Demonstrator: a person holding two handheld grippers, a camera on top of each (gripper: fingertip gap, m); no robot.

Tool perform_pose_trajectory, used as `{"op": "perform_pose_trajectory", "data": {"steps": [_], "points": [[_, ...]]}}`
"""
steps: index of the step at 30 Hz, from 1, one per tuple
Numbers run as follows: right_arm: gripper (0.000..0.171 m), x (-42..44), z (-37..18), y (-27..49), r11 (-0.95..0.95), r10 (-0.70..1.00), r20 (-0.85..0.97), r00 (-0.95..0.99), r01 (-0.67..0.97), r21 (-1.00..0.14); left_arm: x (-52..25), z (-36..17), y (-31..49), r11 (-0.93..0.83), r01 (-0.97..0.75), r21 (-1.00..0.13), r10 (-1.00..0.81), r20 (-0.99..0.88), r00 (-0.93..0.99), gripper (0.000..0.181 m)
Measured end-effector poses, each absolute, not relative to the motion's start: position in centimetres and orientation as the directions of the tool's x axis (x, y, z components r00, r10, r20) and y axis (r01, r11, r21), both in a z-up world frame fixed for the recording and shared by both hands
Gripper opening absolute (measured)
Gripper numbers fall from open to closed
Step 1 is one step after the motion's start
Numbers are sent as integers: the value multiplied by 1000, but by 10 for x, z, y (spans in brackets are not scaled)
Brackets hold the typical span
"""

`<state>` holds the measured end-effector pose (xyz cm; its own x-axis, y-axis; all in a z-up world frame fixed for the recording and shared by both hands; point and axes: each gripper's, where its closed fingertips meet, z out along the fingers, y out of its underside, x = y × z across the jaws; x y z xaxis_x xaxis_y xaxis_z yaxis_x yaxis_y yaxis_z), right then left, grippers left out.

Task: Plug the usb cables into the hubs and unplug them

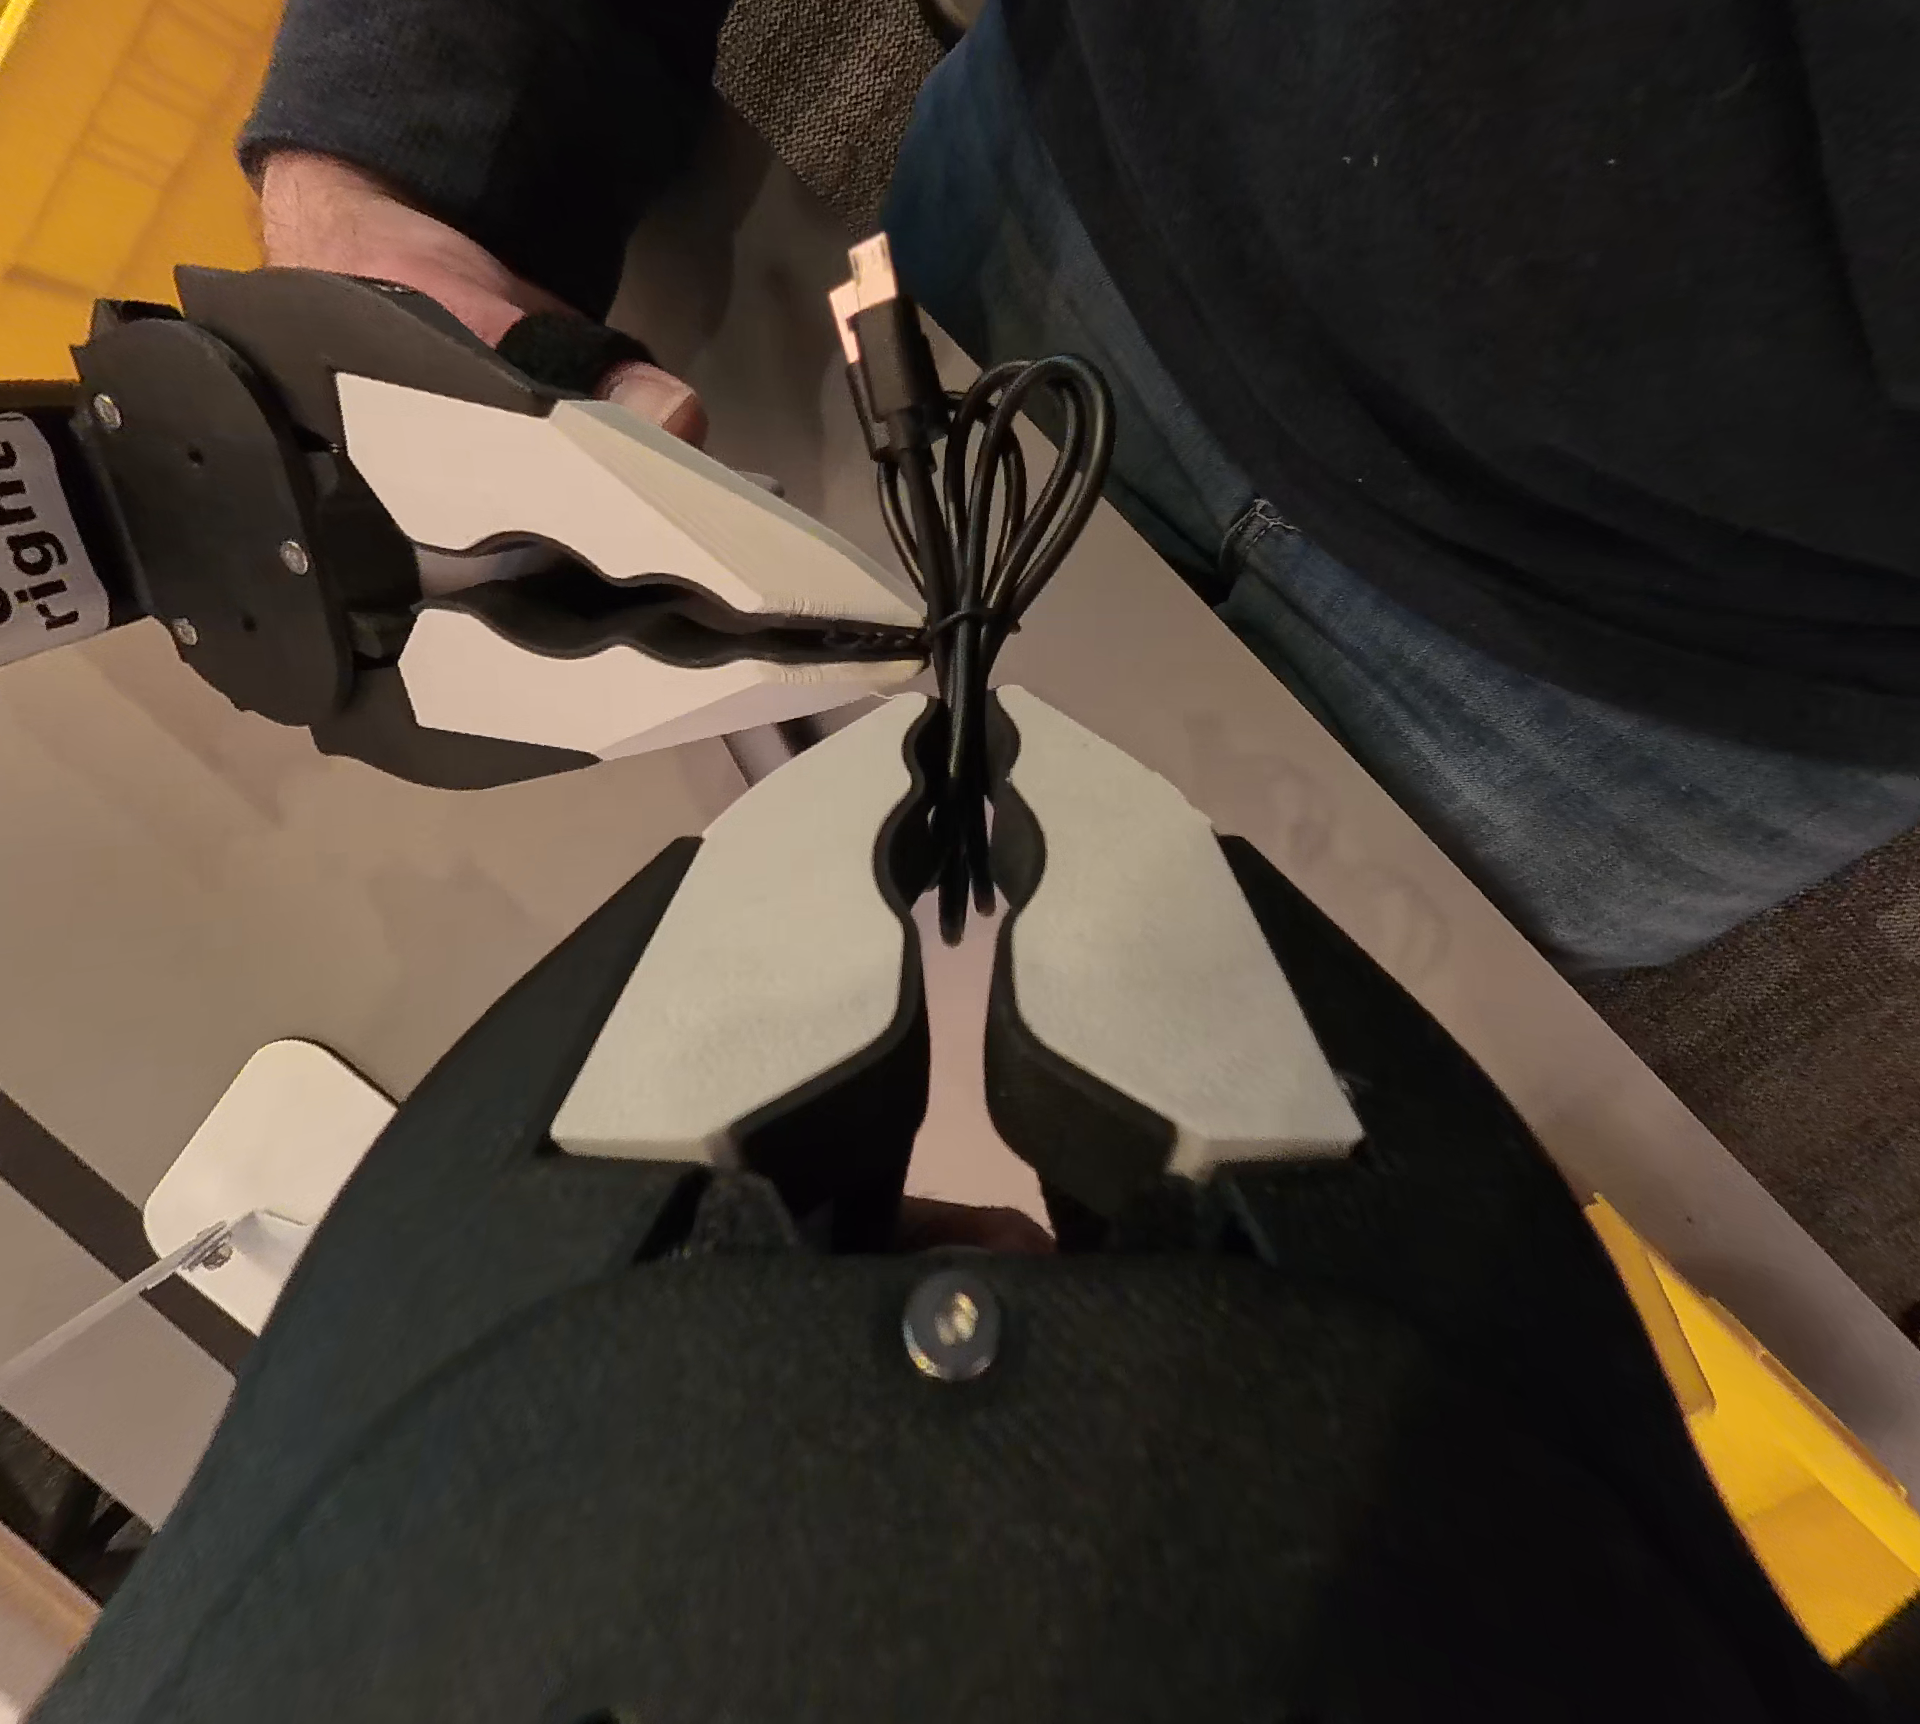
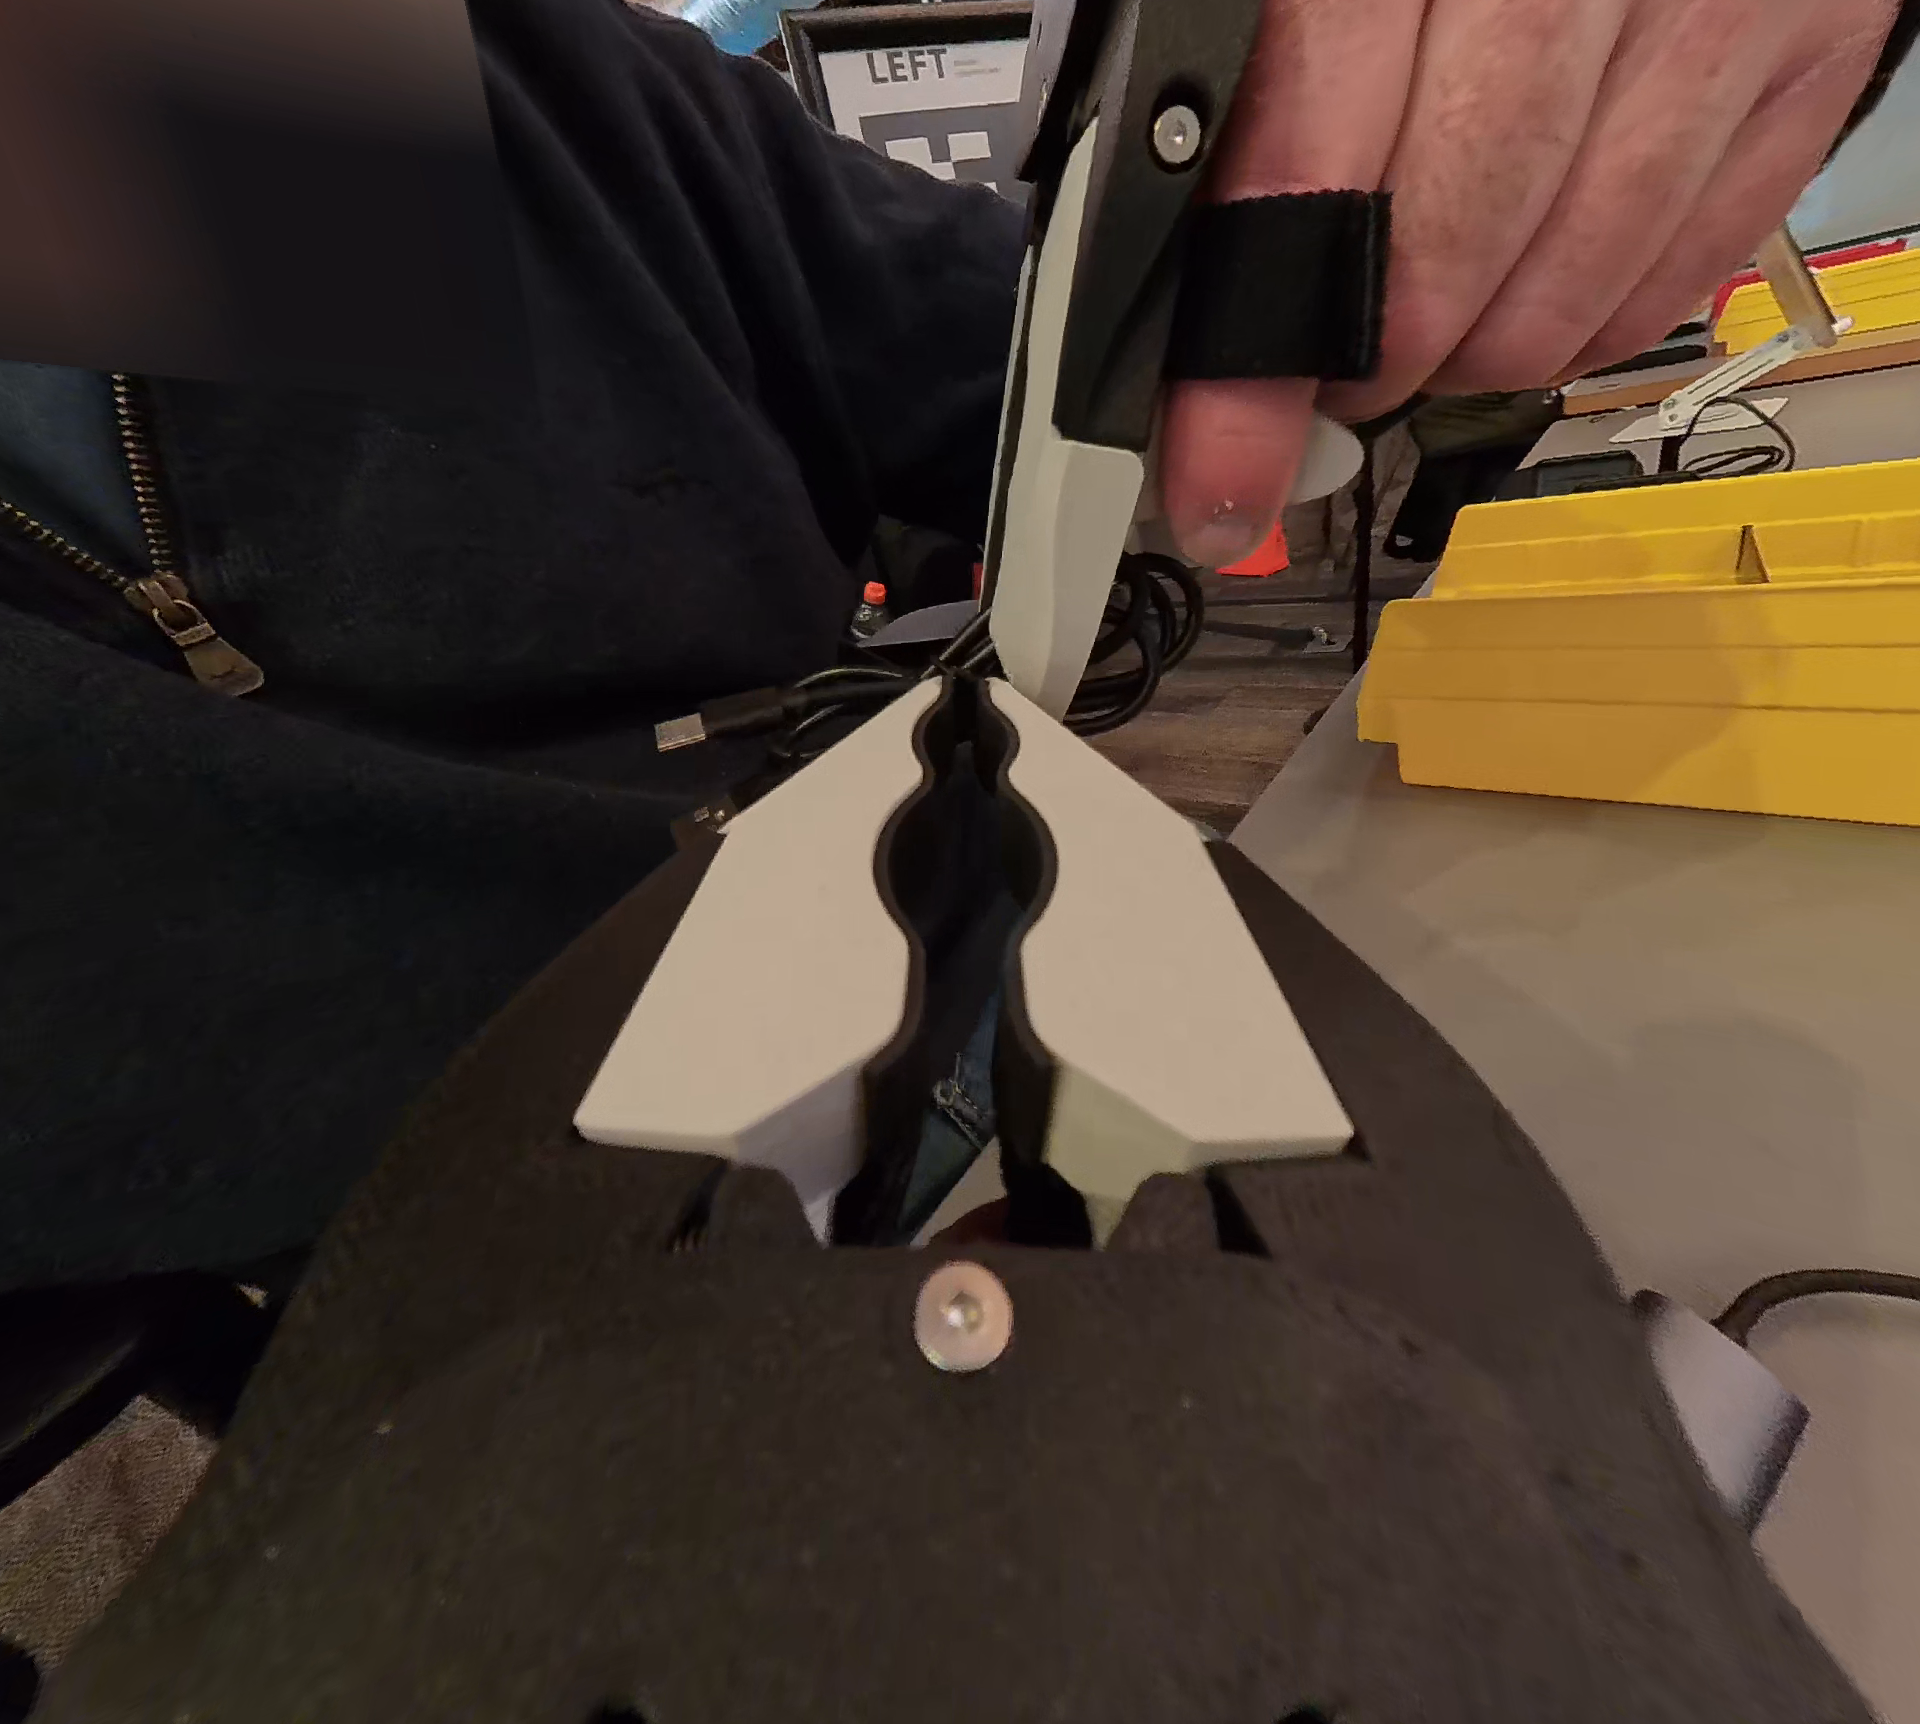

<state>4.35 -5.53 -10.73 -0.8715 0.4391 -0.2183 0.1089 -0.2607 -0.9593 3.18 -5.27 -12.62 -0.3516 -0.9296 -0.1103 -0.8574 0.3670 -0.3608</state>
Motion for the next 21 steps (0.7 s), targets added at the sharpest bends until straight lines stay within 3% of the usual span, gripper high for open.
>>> {"op": "perform_pose_trajectory", "data": {"steps": [6,16,21], "points": [[0,40,-109,-53,-223,501,-162,-850,55,-973,29,-129,-50,326,-860,-392,-944,-87,-318,7],[0,33,-84,-12,-351,668,-130,-733,-156,-923,26,-112,-6,-14,-698,-716,-992,-75,97,22],[0,30,-76,5,-388,722,-140,-677,-229,-893,26,-113,11,-121,-593,-796,-968,-37,247,31]]}}
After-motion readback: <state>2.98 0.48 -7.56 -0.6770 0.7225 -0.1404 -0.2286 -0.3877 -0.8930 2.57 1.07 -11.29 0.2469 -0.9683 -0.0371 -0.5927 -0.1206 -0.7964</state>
